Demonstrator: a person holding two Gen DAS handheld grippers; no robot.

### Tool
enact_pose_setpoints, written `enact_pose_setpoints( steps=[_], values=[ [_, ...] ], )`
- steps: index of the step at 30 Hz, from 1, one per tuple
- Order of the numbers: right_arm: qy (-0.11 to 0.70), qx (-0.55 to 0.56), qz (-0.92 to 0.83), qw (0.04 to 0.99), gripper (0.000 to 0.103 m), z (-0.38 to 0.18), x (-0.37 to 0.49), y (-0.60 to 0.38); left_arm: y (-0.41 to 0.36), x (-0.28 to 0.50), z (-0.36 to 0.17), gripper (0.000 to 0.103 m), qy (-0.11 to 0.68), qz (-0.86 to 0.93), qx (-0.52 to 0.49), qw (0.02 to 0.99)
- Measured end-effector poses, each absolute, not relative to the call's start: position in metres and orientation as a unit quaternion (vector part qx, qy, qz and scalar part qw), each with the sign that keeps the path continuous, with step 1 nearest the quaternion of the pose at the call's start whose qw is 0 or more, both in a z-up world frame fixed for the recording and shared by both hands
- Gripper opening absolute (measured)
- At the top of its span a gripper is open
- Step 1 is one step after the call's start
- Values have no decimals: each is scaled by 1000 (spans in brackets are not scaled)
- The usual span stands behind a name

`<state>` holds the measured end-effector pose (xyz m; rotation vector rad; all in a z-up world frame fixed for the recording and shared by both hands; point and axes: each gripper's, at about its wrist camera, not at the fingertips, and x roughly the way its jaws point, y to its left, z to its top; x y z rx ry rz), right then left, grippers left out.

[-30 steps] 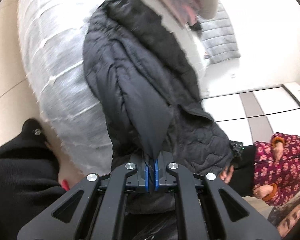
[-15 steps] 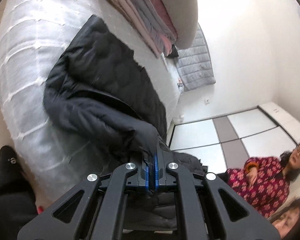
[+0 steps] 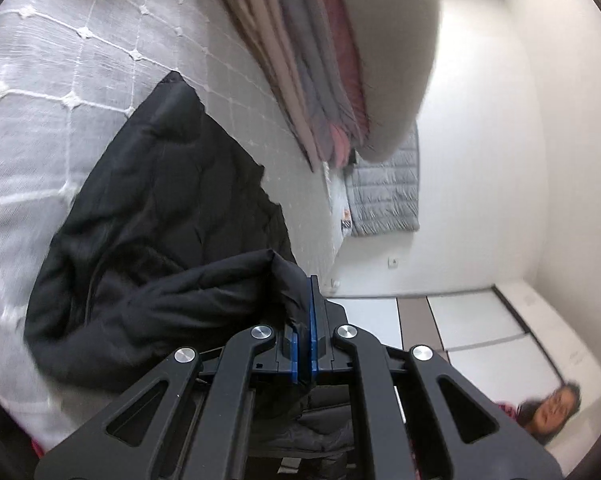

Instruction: Fold large clothes

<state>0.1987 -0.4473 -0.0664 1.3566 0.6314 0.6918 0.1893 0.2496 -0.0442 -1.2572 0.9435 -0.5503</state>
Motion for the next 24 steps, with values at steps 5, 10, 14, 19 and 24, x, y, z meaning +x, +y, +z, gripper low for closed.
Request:
enact_pose_setpoints(
  steps=[5, 10, 14, 19, 24],
  values=[
    [365, 620, 223, 658, 20, -127, 261, -440, 250, 252, -104, 4, 462, -173, -592, 637],
    [427, 626, 198, 621, 27, -165, 285, -438, 247, 278, -143, 7, 494, -132, -612, 603],
    [410, 636, 211, 619, 56, -155, 273, -452, 246, 282, -132, 13, 491, -142, -606, 609],
    [411, 634, 211, 620, 78, -145, 257, -471, 249, 286, -118, 26, 491, -142, -595, 620],
    [406, 635, 193, 629, 87, -130, 220, -491, 255, 279, -104, 31, 487, -135, -585, 634]
  ],
)
